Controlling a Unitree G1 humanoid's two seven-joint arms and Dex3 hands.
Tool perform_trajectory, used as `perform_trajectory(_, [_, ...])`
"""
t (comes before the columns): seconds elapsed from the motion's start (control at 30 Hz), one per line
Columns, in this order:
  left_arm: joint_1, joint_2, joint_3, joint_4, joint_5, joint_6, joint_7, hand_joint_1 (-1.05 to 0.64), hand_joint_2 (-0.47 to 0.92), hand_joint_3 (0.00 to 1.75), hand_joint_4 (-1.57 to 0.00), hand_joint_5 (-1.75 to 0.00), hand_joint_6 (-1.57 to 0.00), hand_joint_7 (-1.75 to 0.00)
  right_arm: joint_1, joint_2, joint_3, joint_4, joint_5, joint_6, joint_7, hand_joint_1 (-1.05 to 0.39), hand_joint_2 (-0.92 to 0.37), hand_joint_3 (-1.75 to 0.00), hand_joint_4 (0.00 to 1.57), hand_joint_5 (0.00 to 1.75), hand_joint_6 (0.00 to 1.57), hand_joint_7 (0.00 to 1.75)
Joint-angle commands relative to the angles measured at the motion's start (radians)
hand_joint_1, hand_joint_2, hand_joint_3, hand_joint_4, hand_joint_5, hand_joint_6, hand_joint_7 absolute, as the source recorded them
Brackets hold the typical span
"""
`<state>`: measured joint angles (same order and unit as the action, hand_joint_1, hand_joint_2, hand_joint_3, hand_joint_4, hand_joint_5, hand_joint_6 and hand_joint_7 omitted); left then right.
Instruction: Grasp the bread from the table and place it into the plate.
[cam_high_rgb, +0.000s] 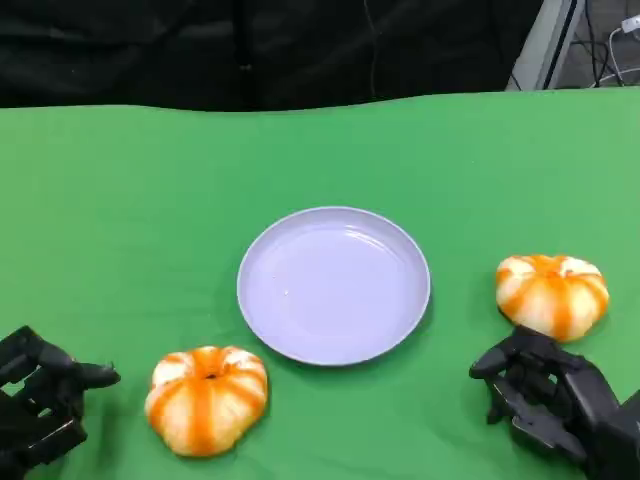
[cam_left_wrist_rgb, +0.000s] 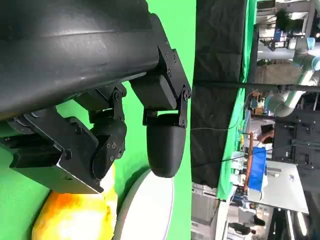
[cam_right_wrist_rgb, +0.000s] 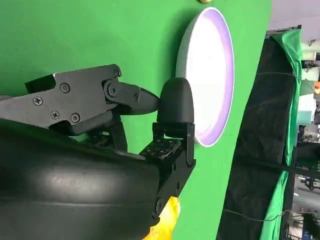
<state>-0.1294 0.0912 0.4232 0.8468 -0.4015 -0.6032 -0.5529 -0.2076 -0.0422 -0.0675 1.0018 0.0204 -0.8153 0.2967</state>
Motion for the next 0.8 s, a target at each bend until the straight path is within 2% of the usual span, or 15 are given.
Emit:
perform_trajectory(0.03, [0.000, 0.017, 0.003, -0.005, -0.003, -0.011, 0.007, 0.10, 0.62, 1.08, -1.03, -1.33, -0.99, -1.17, -0.002, -0.016, -0.007, 0.011, 0.011, 0.006, 0.002, -0.25, -0.92, -0.50, 0.59, 1.75, 0.66, 1.25])
perform_trajectory(0.2, [0.012, 0.019, -0.011, -0.028, -0.005, 0.005, -0.025, 0.10, 0.62, 1.07, -1.03, -1.33, -0.99, -1.17, -0.004, -0.016, -0.007, 0.013, 0.009, 0.005, 0.000, -0.25, -0.92, -0.50, 0.59, 1.75, 0.66, 1.25])
perform_trajectory(0.23, [0.022, 0.021, -0.022, -0.045, -0.008, 0.017, -0.049, -0.10, 0.76, 0.59, -0.77, -0.71, -0.78, -0.62, -0.006, -0.017, -0.007, 0.015, 0.008, 0.004, -0.001, -0.25, -0.92, -0.50, 0.59, 1.75, 0.66, 1.25])
perform_trajectory(0.27, [0.031, 0.027, -0.034, -0.052, 0.000, 0.012, -0.072, -0.18, 0.84, 0.36, -0.73, -0.41, -0.75, -0.35, -0.008, -0.017, -0.007, 0.018, 0.008, 0.005, -0.002, -0.25, -0.92, -0.50, 0.59, 1.75, 0.66, 1.25])
perform_trajectory(0.3, [0.037, 0.031, -0.042, -0.056, 0.005, 0.007, -0.086, -0.36, 0.89, 0.21, -0.67, -0.19, -0.67, -0.15, -0.010, -0.016, -0.007, 0.019, 0.008, 0.006, -0.002, -0.24, -0.92, -0.49, 0.59, 1.75, 0.66, 1.25])
perform_trajectory(0.33, [0.039, 0.034, -0.046, -0.055, 0.008, 0.001, -0.091, -0.42, 0.90, 0.16, -0.65, -0.11, -0.64, -0.08, -0.011, -0.016, -0.008, 0.021, 0.008, 0.007, -0.002, -0.24, -0.92, -0.49, 0.59, 1.75, 0.66, 1.25])
perform_trajectory(0.37, [0.043, 0.039, -0.054, -0.053, 0.018, -0.015, -0.102, -0.45, 0.91, 0.14, -0.64, -0.07, -0.62, -0.04, -0.012, -0.017, -0.006, 0.023, 0.005, 0.002, -0.005, -0.24, -0.92, -0.49, 0.59, 1.75, 0.66, 1.26])
perform_trajectory(0.4, [0.044, 0.043, -0.058, -0.053, 0.019, -0.022, -0.115, -0.58, 0.92, 0.16, -0.61, -0.03, -0.58, -0.02, -0.013, -0.018, -0.005, 0.026, 0.001, -0.002, -0.009, -0.24, -0.92, -0.50, 0.60, 1.75, 0.66, 1.26])
perform_trajectory(0.5, [0.046, 0.050, -0.069, -0.051, 0.019, -0.039, -0.141, -0.72, 0.92, 0.20, -0.57, 0.00, -0.53, 0.00, -0.014, -0.016, -0.006, 0.029, 0.002, -0.009, -0.009, -0.24, -0.92, -0.50, 0.61, 1.75, 0.66, 1.26])
perform_trajectory(0.8, [0.051, 0.065, -0.091, -0.041, 0.043, -0.085, -0.157, -0.79, 0.92, 0.26, -0.52, 0.00, -0.48, 0.00, -0.016, -0.017, -0.006, 0.033, 0.004, -0.007, -0.007, -0.25, -0.92, -0.49, 0.60, 1.75, 0.65, 1.26])
